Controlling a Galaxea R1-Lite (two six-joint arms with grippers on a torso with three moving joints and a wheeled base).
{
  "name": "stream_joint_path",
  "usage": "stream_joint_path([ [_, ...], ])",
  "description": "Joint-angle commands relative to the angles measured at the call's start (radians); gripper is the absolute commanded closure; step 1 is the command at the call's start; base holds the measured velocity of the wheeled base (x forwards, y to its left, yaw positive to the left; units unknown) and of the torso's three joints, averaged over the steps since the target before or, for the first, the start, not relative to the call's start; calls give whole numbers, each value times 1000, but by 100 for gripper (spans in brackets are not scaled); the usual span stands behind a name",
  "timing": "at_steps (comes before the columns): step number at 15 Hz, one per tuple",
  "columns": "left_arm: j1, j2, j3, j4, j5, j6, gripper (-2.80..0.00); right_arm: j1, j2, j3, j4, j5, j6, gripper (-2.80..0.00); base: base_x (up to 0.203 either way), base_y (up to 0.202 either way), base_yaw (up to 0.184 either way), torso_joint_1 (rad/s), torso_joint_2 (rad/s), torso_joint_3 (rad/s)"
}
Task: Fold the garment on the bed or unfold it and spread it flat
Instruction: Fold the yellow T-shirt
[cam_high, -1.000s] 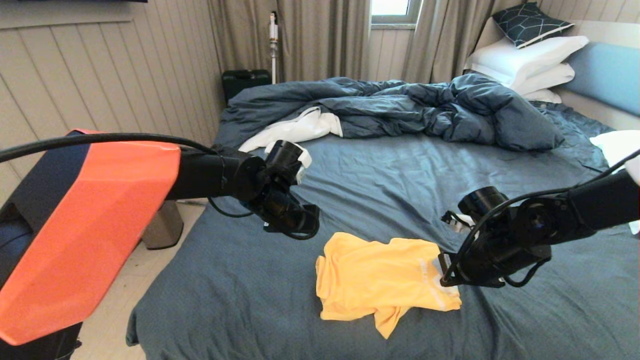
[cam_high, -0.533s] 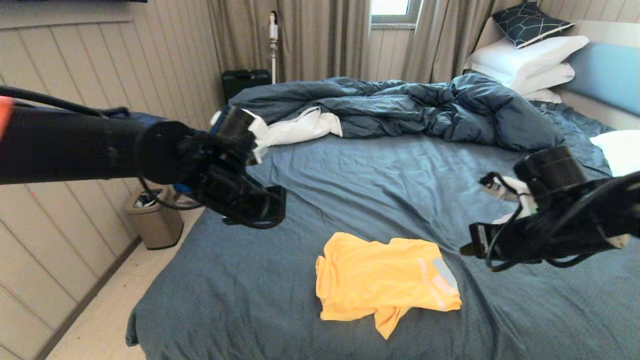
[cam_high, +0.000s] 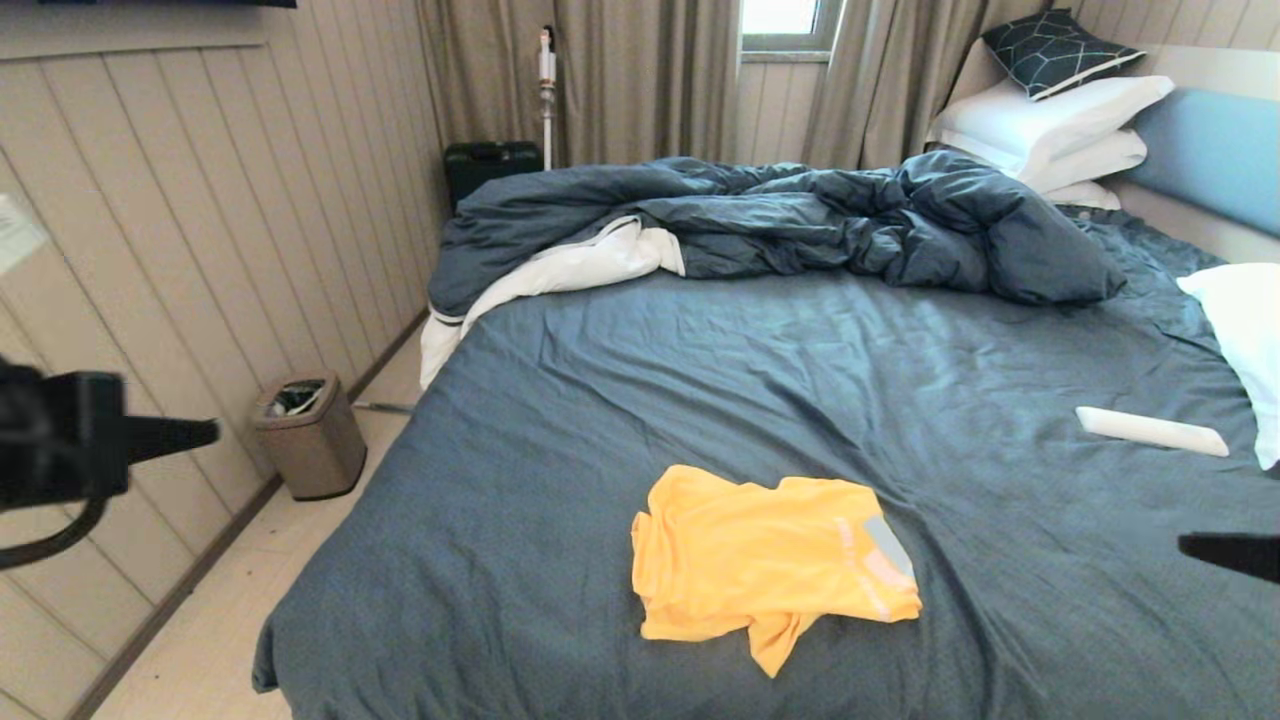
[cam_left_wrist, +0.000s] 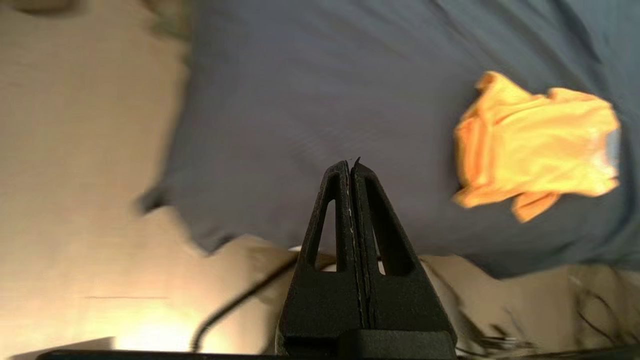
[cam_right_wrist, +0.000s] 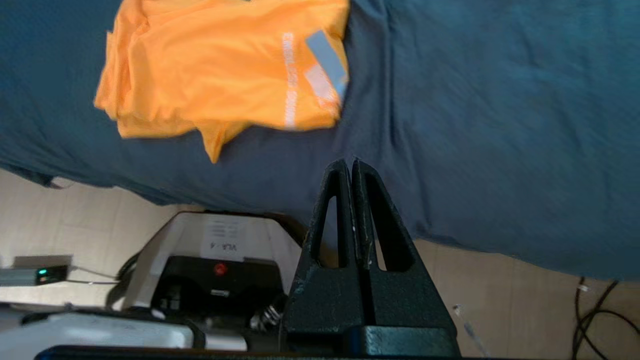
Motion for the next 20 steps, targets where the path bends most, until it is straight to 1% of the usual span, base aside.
stream_joint_path([
  [1, 46, -261, 84, 32, 8, 17, 0, -21, -170, 51, 23, 1, -9, 0, 0, 0, 0, 0, 0, 0],
  [4, 66, -517, 141, 179, 12, 43, 0, -16, -359, 118, 108, 1, -17, 0, 0, 0, 0, 0, 0, 0],
  [6, 91, -661, 195, 255, 18, 52, 0, -14, -473, 231, 128, -9, -19, 0, 0, 0, 0, 0, 0, 0],
  [7, 128, -734, 227, 284, 18, 63, 0, -14, -542, 294, 130, -23, -20, 0, 0, 0, 0, 0, 0, 0],
  [9, 274, -846, 309, 323, 12, 111, 0, -11, -664, 395, 131, -48, -21, 0, 0, 0, 0, 0, 0, 0],
  [10, 315, -887, 359, 331, 9, 139, 0, -11, -709, 435, 126, -56, -21, 0, 0, 0, 0, 0, 0, 0],
  [12, 308, -987, 512, 272, -9, 181, 0, -11, -851, 535, 78, -75, -20, 0, 0, 0, 0, 0, 0, 0],
  [14, 298, -1095, 669, 157, -54, 244, 0, -11, -956, 659, -24, -138, -23, 0, 0, 0, 0, 0, 0, 0],
  [15, 295, -1117, 704, 107, -70, 267, 0, -11, -969, 683, -71, -178, -25, 0, 0, 0, 0, 0, 0, 0],
  [16, 293, -1118, 769, 63, -73, 268, 0, -11, -969, 724, -149, -243, -26, 0, 0, 0, 0, 0, 0, 0],
  [17, 292, -1118, 841, 18, -75, 269, 0, -11, -969, 734, -168, -261, -27, 0, 0, 0, 0, 0, 0, 0],
  [18, 291, -1118, 886, -77, -76, 272, 0, -11, -969, 755, -217, -255, -54, 0, 0, 0, 0, 0, 0, 0],
  [19, 290, -1118, 925, -175, -76, 274, 0, -11, -969, 780, -306, -248, -82, 0, 0, 0, 0, 0, 0, 0],
  [20, 290, -1118, 938, -201, -77, 276, 0, -11, -969, 792, -330, -243, -100, 0, 0, 0, 0, 0, 0, 0],
])
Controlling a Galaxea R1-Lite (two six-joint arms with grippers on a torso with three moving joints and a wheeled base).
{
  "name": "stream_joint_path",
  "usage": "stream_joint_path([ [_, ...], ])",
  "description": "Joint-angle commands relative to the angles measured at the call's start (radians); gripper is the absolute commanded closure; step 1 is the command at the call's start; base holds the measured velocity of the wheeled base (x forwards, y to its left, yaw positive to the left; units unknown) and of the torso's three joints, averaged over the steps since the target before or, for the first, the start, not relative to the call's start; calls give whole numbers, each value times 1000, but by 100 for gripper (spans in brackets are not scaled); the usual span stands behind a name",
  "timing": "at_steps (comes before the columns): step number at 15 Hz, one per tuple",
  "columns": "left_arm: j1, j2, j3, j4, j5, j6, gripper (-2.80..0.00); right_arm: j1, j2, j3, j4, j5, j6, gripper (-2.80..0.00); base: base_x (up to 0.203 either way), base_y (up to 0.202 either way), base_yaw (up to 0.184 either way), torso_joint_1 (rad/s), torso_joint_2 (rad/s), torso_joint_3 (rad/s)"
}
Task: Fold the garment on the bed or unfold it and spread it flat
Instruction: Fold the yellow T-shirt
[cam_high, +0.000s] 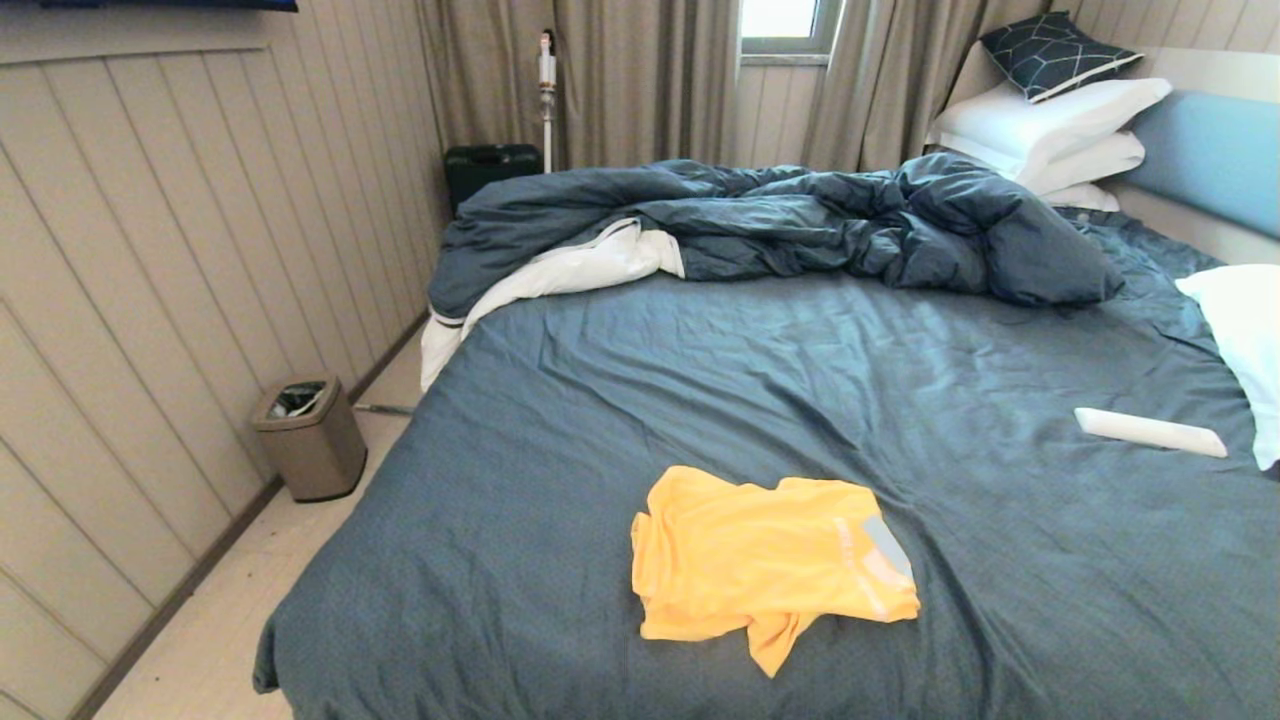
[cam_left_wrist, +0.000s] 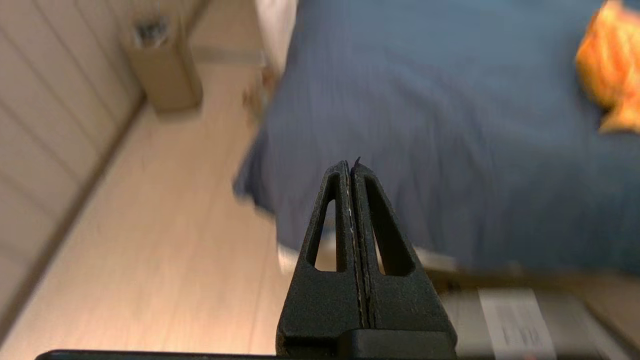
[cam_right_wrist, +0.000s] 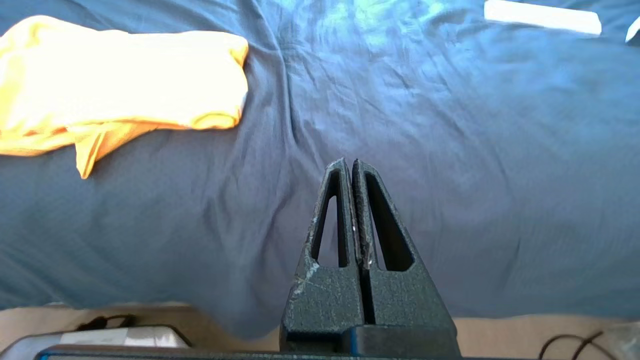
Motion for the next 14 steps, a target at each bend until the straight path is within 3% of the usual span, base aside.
stream_joint_path([
  [1, -1, -4, 29, -32, 0, 0, 0, 0, -5, 16, -21, 1, -4, 0, 0, 0, 0, 0, 0, 0],
  [6, -1, -3, 33, -41, 6, -8, 0, -1, -5, 20, -30, 7, 5, 0, 0, 0, 0, 0, 0, 0],
  [8, -1, -2, 112, -260, 34, -82, 0, -1, -5, 70, -191, 34, 82, 0, 0, 0, 0, 0, 0, 0],
  [9, -1, -1, 152, -355, 49, -88, 0, -2, -5, 81, -205, 44, 44, 0, 0, 0, 0, 0, 0, 0],
  [14, -1, -1, 161, -371, 57, -92, 0, -2, -5, 83, -205, 47, 39, 0, 0, 0, 0, 0, 0, 0],
])
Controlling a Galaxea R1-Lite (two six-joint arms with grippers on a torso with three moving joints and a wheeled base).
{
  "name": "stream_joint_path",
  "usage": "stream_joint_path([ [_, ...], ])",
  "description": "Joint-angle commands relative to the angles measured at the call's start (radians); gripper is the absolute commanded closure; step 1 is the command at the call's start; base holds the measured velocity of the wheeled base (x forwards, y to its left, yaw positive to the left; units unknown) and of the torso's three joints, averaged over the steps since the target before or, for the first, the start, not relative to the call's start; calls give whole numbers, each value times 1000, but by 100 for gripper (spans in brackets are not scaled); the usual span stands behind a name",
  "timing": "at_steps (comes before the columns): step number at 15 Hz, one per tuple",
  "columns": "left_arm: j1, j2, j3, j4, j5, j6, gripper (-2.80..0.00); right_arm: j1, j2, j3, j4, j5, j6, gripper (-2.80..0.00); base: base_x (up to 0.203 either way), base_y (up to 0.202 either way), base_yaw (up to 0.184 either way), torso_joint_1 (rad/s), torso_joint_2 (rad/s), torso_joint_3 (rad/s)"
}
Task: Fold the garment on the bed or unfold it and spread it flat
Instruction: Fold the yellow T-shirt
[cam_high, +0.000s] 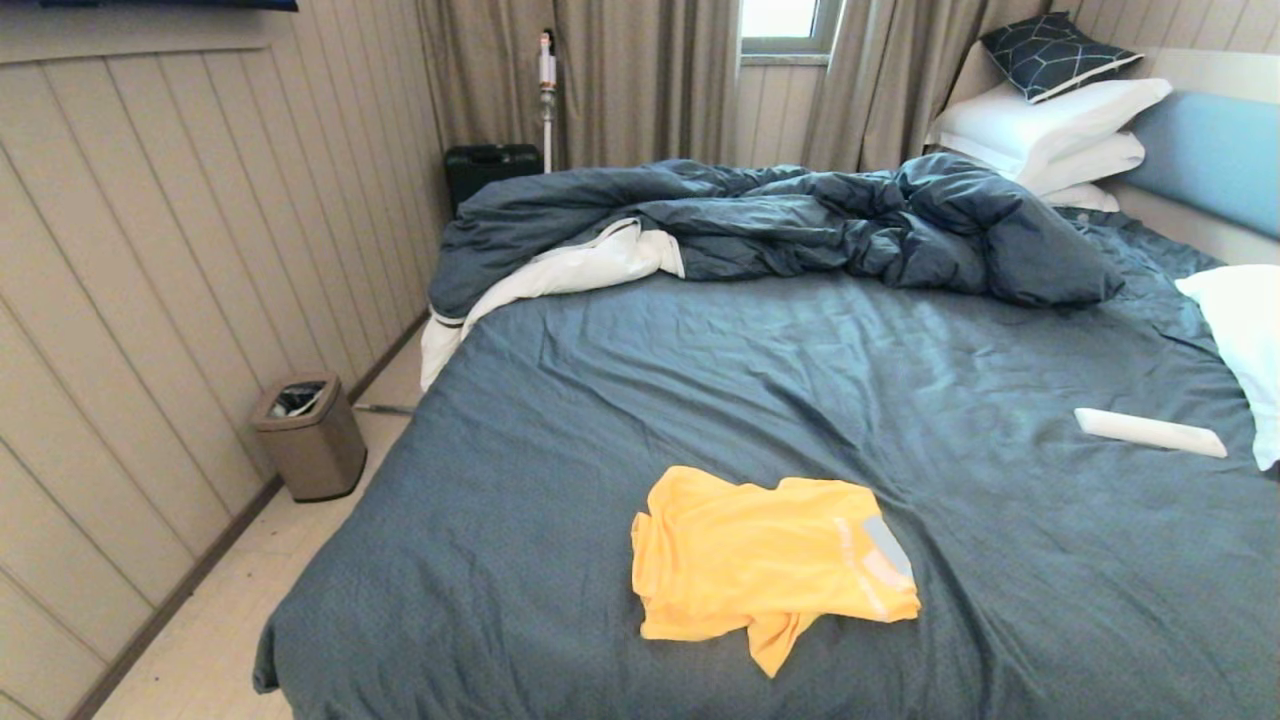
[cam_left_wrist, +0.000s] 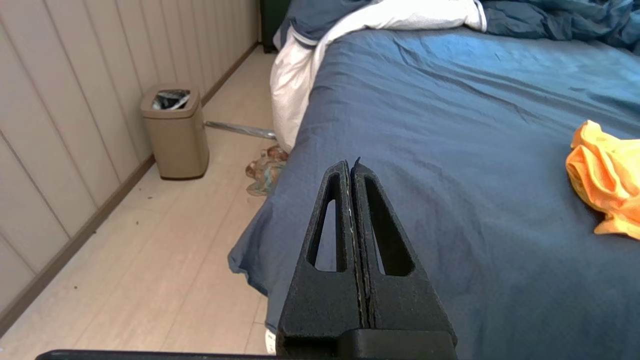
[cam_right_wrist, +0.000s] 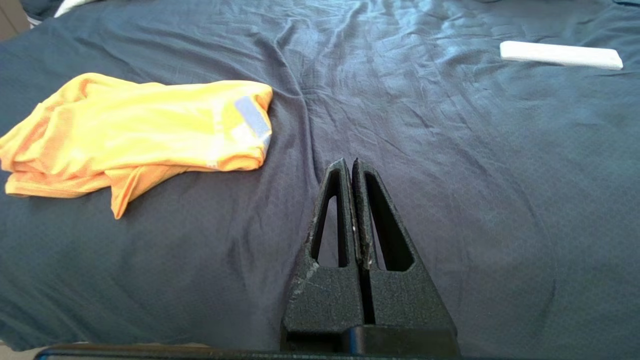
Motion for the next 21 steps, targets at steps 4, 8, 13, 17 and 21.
stream_joint_path([
  [4, 0, 3, 1, -1, 1, -1, 0, 0, 2, 0, -2, 0, 0, 0, 0, 0, 0, 0, 0, 0],
  [8, -1, 3, 4, 47, -13, 104, 0, 1, 2, 28, 16, 50, -40, 0, 0, 0, 0, 0, 0, 0],
  [13, -1, 3, 3, 49, -10, 101, 0, 1, 2, 28, 15, 50, -41, 0, 0, 0, 0, 0, 0, 0],
  [17, -3, 2, 4, 46, -10, 91, 0, 1, 2, 28, 15, 50, -40, 0, 0, 0, 0, 0, 0, 0],
  [21, -3, 2, 4, 45, -10, 81, 0, 1, 2, 28, 16, 50, -40, 0, 0, 0, 0, 0, 0, 0],
])
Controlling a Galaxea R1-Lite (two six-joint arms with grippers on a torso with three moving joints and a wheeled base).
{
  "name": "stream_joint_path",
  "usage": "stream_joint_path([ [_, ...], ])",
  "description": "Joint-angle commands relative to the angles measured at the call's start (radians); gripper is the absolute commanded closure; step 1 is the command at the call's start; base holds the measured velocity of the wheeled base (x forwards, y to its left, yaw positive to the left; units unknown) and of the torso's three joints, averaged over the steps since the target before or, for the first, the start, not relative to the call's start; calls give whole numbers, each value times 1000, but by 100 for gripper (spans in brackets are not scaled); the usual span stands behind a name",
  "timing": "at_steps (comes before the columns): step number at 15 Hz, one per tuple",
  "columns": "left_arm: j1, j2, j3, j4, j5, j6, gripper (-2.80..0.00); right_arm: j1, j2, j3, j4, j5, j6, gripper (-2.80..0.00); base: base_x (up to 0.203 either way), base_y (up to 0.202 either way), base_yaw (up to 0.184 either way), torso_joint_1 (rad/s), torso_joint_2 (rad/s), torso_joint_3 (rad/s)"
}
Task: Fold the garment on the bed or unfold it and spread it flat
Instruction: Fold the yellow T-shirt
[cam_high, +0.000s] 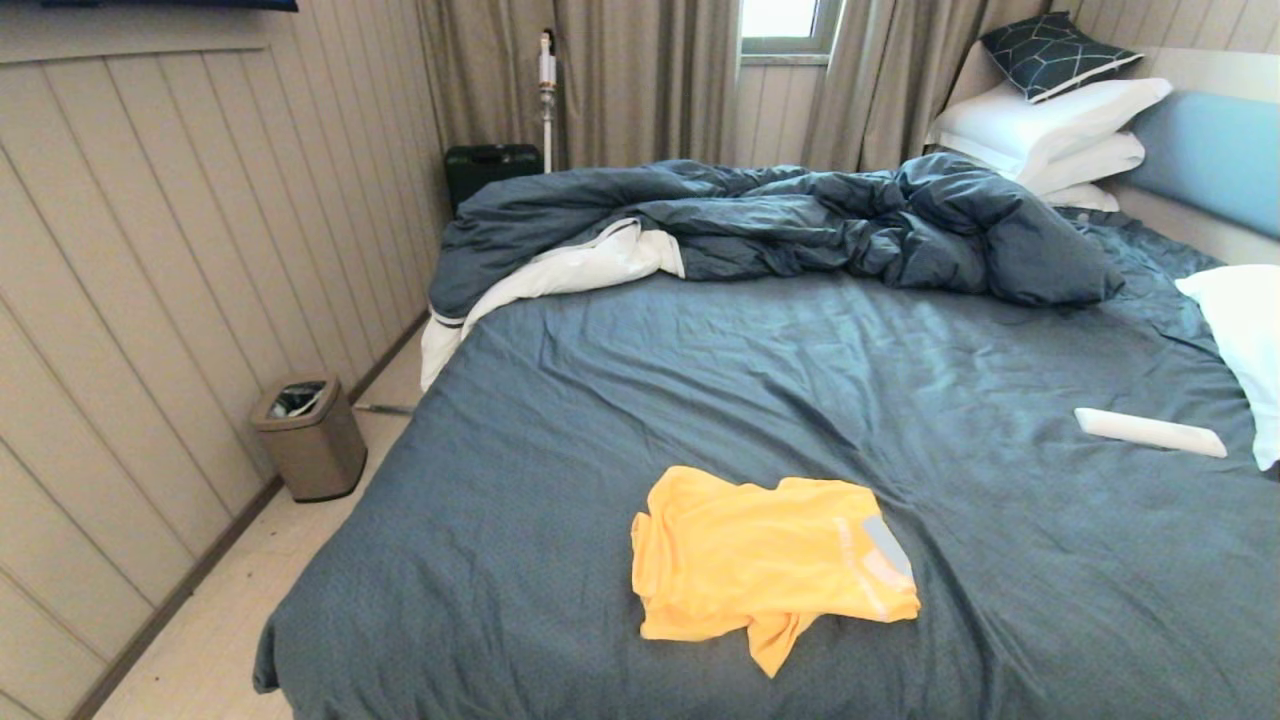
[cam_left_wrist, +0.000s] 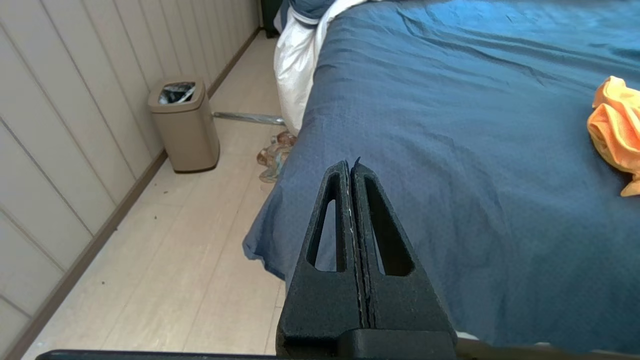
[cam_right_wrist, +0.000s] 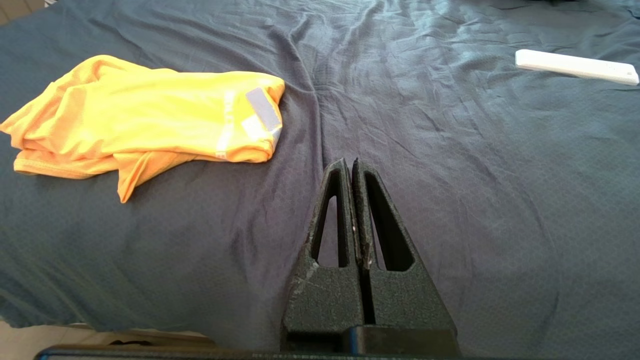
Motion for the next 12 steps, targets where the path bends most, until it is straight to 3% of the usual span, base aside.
stream_joint_path([
  [1, 0, 2, 0, -3, 2, -3, 0, 0, 2, 0, 1, 0, 0, 0, 0, 0, 0, 0, 0, 0],
  [12, 0, 2, 0, -3, -1, 6, 0, -1, 2, 0, -4, 0, 2, 0, 0, 0, 0, 0, 0, 0],
])
